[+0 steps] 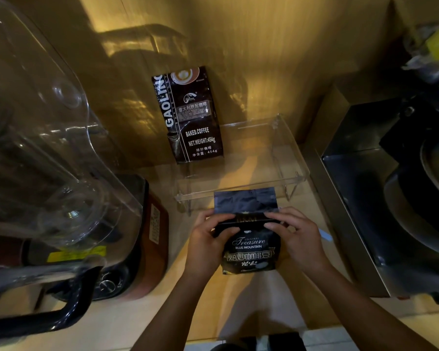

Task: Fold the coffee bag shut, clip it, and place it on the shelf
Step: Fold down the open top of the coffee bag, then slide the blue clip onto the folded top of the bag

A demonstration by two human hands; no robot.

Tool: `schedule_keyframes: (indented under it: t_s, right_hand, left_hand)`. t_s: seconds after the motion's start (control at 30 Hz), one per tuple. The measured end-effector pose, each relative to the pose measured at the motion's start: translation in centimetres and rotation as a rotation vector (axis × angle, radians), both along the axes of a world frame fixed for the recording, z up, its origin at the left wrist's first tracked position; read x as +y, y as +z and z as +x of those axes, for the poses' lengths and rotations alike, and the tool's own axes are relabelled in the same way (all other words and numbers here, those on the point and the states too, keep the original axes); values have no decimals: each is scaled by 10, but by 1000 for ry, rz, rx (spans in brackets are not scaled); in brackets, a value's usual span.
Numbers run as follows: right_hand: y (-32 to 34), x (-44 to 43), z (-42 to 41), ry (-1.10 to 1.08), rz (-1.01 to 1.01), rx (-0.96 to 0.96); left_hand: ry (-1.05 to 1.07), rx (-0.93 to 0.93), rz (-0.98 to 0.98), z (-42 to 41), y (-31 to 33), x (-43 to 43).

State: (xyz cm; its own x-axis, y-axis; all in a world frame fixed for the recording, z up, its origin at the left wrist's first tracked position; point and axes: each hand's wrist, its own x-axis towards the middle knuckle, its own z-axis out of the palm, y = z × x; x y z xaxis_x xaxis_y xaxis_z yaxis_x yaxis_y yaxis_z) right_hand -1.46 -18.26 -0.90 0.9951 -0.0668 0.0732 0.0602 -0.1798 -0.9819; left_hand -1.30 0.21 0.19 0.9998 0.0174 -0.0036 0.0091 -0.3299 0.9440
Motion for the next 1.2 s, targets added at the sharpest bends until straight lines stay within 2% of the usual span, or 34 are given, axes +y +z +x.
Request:
schedule_keyframes:
  t_s: [0.2, 0.43, 0.53, 0.67, 0.77, 0.9, 1.1, 1.2]
  right_hand:
    - [2, 1, -1, -23, 31, -1]
    - [-2, 3, -3, -118, -296, -77]
    - [-1, 3, -5, -78, -343, -120]
    - [-1, -1, -6, -68, -347, -46]
    - [2, 0, -7, -110, -218, 29]
    - [5, 2, -10, -129, -102, 109]
    - [6, 1, -14, -94, -168, 93]
    - [6, -2, -15, -90, -221, 65]
  left_hand:
    - [44, -96, 88, -1, 1, 0]
    - [64, -180, 246, -4, 0, -4]
    - [61, -278, 440, -5, 1, -2]
    - [-110, -348, 596, -5, 8, 0]
    - [-273, -310, 674, -4, 14, -6]
    - [-404, -337, 700, 0, 16, -20]
    - [-368, -308, 612, 7, 16, -23]
    - [-391, -321, 635, 9, 16, -24]
